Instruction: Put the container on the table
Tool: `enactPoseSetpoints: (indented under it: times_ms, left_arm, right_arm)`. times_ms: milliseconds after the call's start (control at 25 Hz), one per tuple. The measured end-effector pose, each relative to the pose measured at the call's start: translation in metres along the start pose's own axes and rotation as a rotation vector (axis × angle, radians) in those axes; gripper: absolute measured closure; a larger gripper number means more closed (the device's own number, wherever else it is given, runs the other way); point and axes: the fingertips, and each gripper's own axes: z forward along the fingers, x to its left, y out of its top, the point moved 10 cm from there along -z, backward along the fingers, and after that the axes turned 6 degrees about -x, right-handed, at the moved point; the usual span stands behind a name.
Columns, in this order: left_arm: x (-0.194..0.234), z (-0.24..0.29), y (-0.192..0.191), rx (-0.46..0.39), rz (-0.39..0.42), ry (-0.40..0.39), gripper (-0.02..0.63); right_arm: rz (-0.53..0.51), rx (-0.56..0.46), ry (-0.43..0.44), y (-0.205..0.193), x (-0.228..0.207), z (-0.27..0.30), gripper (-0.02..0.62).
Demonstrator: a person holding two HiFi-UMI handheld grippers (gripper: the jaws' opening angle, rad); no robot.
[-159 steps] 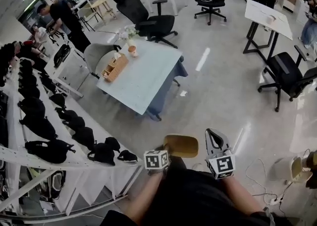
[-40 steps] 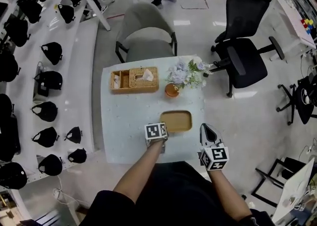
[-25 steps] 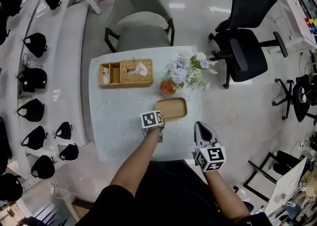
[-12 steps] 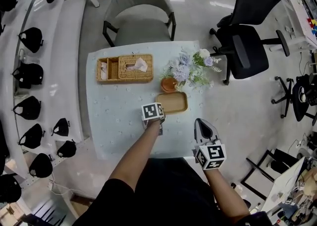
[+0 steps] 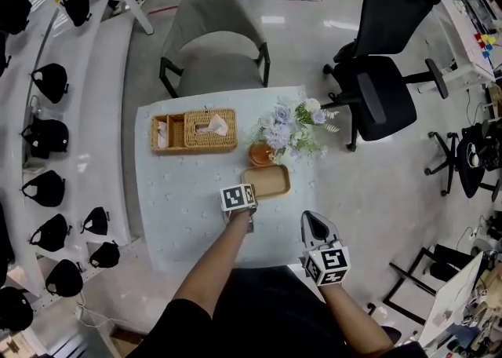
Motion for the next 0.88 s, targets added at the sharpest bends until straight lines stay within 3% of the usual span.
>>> enactPoseSetpoints:
  times_ms: [200,480,880]
  left_arm:
    - [0.001,-0.02,0.0,-0.048,0.021,-0.009,0.433]
    - [0.0,-0.09,-0.013,-0.149,0.079,-0.014,0.433]
    - [-0.036,-0.201,-0.081,-0.326,0.144,-0.101,0.433]
  right_arm:
    - [0.001,-0.022,0.007,0.001,0.004,-0.013,0.597]
    - [0.008,-0.066,0.041,-0.003,0.016,-0.048,0.597]
    - [0.007,-0.103,0.072,-0.026,0.027,-0.116,0.597]
